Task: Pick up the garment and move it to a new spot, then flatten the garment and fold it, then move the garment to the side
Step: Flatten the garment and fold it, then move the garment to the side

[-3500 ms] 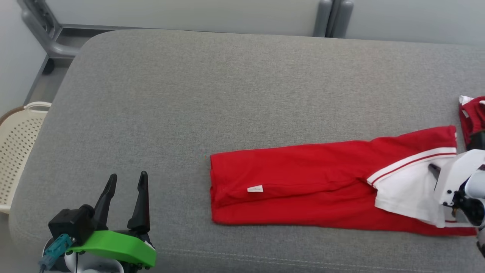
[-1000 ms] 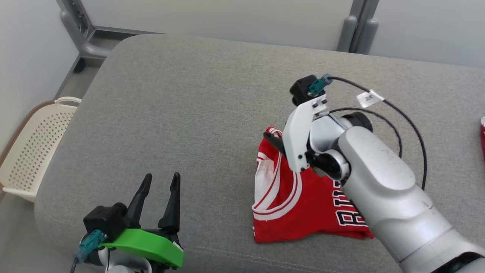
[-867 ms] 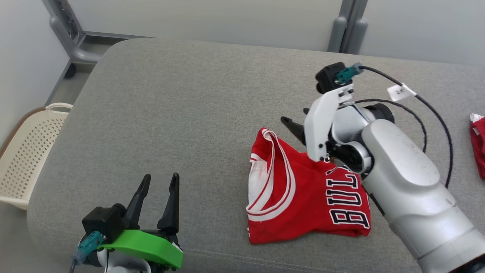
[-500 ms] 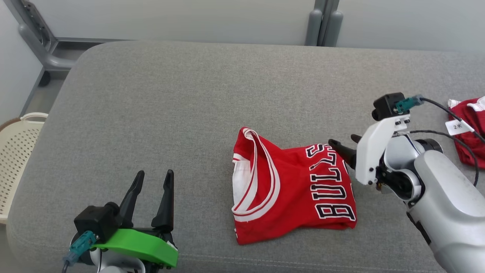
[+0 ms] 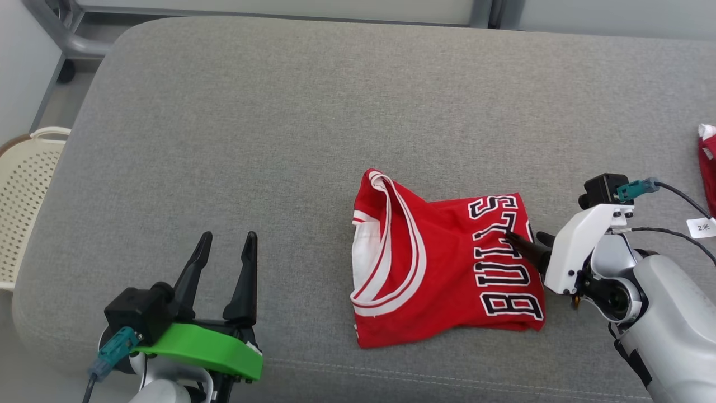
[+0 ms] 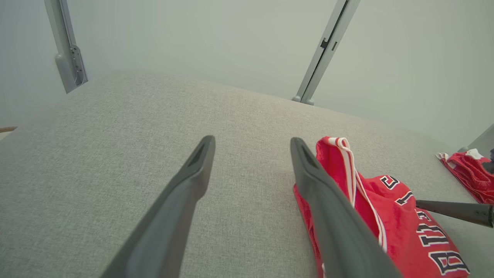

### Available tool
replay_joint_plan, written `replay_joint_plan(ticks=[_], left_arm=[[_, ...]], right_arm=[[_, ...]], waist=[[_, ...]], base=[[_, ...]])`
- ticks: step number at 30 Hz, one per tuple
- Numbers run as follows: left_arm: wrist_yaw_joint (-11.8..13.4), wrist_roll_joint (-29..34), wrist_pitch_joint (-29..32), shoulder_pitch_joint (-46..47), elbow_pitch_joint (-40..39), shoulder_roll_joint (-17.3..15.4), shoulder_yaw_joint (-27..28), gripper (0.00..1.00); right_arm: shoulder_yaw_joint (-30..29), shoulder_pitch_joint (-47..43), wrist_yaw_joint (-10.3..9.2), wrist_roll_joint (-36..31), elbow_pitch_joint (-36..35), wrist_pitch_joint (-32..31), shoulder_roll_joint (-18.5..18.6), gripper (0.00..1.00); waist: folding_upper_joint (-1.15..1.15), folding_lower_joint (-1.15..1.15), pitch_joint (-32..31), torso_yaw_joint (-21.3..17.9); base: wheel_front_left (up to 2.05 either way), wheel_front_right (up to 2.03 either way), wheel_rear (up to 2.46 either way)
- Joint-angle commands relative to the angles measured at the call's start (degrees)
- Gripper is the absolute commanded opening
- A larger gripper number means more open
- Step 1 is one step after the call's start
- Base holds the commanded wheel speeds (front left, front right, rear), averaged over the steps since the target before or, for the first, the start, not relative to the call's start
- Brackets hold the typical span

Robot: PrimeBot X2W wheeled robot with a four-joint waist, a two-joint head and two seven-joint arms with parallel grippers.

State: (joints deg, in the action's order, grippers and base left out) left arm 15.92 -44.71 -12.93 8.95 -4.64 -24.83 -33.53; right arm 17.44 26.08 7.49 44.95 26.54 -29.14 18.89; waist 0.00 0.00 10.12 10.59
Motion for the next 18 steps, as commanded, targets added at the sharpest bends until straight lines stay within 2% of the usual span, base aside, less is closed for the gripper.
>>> replay_joint_plan(ticks=[1,18], left_arm=[[0.3,0.7,0.0,0.9,-0.1,-0.4,0.2,1.0],[0.7,0.1,-0.4,-0.7,-0.1,-0.8,0.6,1.0]], right_arm=[[0.0,0.4,-0.01,0.1,0.2,0.7,0.3,1.0],[1.2,1.0,-0.01,-0.7,2.8,1.6,0.9,1.0]], waist=[[0.0,0.0,1.3,1.5],[0.0,0.0,-0.1,2.7]], base=[[0.0,0.0,0.0],[0.0,0.0,0.0]])
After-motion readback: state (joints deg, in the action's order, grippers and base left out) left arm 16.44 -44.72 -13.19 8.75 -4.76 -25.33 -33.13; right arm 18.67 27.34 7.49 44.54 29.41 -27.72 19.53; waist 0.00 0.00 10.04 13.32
